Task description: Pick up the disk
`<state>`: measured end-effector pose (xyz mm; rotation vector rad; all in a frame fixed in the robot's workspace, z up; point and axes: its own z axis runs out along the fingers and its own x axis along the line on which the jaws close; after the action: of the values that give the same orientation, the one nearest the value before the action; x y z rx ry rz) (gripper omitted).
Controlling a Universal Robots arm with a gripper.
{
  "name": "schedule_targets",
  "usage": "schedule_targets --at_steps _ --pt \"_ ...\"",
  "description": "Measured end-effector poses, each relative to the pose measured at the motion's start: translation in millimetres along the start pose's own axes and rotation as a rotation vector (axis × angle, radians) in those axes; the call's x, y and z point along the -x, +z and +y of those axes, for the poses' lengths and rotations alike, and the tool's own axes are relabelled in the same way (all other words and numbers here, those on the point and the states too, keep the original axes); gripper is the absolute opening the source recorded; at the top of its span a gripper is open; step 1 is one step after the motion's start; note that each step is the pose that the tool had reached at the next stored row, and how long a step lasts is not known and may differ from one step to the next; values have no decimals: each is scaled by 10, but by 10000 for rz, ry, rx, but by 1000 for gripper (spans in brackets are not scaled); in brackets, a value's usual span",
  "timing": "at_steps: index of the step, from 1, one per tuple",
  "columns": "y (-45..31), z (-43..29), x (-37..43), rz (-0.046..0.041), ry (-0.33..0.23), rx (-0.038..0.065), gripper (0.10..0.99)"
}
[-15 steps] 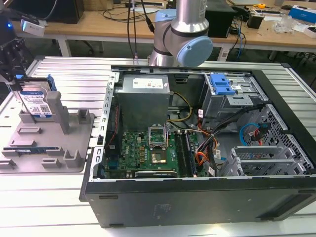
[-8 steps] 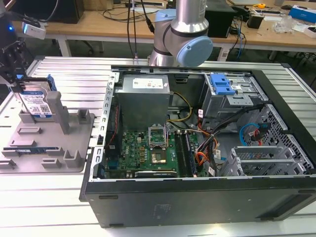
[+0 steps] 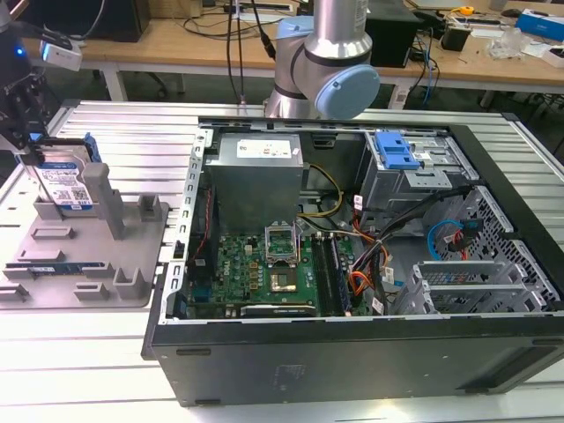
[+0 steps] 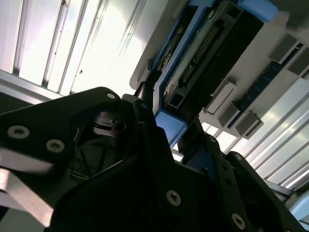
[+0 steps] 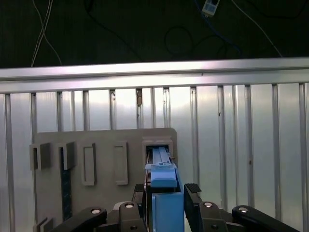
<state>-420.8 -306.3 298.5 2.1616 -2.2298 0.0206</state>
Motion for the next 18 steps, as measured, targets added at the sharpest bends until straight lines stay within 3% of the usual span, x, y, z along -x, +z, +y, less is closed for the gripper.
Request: schedule_targets --at_steps 2,3,13,18 --pt "2 2 0 0 0 1 439" --pt "4 3 0 0 0 2 373" --pt "-10 3 0 17 0 -4 369" --pt "-235 7 -8 19 0 -1 369"
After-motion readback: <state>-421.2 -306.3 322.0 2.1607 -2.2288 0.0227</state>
